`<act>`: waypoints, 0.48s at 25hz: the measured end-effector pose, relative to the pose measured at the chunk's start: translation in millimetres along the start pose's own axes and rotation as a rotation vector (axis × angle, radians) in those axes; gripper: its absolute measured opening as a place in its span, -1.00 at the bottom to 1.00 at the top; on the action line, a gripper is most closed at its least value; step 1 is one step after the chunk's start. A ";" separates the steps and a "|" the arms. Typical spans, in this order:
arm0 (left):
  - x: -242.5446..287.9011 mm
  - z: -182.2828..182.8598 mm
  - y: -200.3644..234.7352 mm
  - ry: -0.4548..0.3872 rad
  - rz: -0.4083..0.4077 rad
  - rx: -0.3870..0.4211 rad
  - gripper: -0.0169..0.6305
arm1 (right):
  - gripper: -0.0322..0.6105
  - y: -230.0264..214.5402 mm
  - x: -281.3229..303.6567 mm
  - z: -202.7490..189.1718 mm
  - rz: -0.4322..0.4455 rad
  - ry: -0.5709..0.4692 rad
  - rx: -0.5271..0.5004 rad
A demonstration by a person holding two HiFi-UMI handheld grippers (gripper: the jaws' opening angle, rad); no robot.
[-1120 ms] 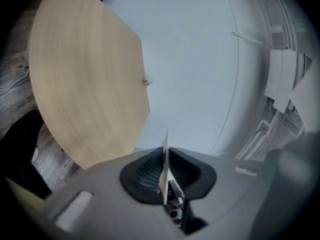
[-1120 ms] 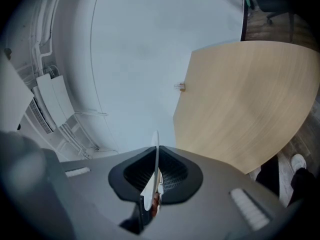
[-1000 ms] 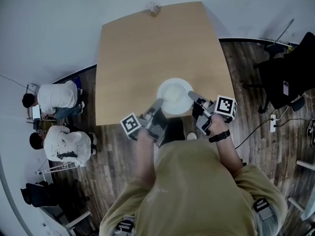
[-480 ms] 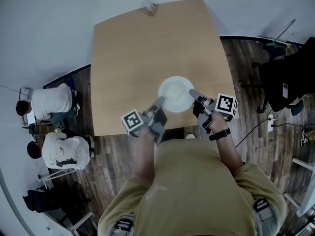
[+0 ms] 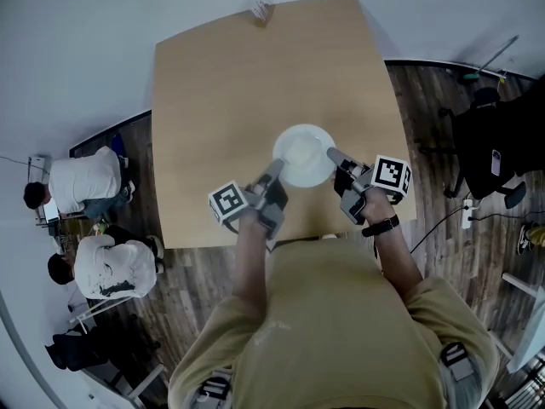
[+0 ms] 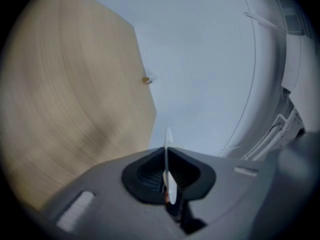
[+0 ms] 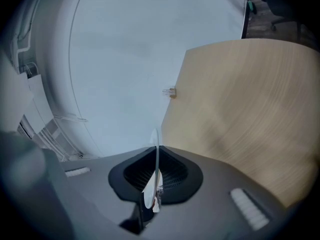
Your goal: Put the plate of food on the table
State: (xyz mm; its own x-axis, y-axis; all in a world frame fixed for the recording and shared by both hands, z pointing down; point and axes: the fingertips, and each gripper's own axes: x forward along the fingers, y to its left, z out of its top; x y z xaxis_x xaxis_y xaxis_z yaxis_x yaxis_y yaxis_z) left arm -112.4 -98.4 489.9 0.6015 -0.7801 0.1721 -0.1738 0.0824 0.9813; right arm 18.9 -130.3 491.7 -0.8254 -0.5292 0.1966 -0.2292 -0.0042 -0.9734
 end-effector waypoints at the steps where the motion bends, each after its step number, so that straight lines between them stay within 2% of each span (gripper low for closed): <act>1: 6.7 5.9 1.3 0.005 0.000 0.007 -0.90 | -0.84 -1.8 4.7 6.4 -0.004 -0.002 0.001; 5: 32.5 33.8 11.0 0.015 0.018 0.025 -0.91 | -0.84 -10.7 30.7 30.1 -0.021 -0.013 0.007; 12: 69.1 75.5 43.4 0.016 0.070 -0.012 -0.91 | -0.84 -39.1 74.6 58.5 -0.081 -0.017 0.019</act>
State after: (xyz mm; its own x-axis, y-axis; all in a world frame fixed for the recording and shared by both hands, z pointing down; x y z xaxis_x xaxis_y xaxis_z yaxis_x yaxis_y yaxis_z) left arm -137.2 -195.5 537.9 0.6003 -0.7623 0.2420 -0.2068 0.1443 0.9677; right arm -3.5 -219.2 537.5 -0.7955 -0.5411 0.2728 -0.2846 -0.0638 -0.9565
